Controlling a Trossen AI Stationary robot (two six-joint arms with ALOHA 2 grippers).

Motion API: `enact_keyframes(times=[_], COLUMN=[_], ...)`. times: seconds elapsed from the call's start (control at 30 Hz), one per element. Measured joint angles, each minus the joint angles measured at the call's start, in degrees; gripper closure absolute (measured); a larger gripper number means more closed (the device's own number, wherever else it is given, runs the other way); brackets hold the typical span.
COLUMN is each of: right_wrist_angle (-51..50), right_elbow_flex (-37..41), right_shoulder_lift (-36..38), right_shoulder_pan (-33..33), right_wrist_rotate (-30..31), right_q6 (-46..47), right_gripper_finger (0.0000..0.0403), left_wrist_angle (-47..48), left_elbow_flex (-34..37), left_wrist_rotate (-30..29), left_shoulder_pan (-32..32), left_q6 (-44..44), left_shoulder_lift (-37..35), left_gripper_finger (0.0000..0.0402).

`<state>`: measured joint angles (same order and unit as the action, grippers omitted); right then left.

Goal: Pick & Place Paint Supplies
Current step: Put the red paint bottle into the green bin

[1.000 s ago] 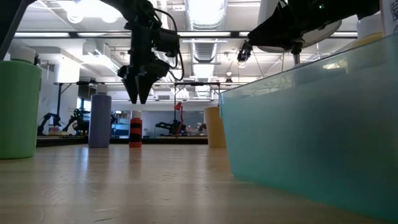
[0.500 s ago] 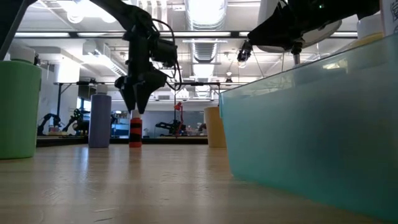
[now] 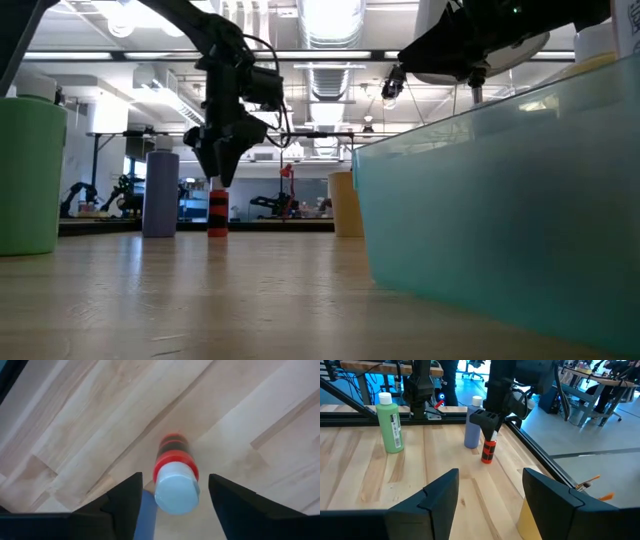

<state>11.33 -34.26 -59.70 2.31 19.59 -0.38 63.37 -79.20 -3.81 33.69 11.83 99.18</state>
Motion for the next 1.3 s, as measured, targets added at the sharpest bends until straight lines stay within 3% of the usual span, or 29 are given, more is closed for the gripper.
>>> enact_keyframes(times=[0.83,1.03,1.3], right_wrist_angle=[0.1,0.2,3.9], right_elbow_flex=[0.0,0.0,0.0], right_shoulder_lift=[0.0,0.0,0.1], right_shoulder_pan=[0.0,0.0,0.0], right_wrist_rotate=[0.0,0.0,0.0], right_q6=[-0.3,-0.7,-2.3], right_gripper_finger=[0.0241,0.0251,0.0267], left_wrist_angle=[-0.7,-0.5,0.7], left_elbow_flex=[0.9,0.9,0.5], left_wrist_rotate=[0.0,0.3,8.1], left_shoulder_pan=[0.0,0.0,-1.4], left_q6=[0.6,0.6,-0.1], left_shoulder_lift=[0.0,0.0,-1.9], left_gripper_finger=[0.0273,0.0272,0.0275])
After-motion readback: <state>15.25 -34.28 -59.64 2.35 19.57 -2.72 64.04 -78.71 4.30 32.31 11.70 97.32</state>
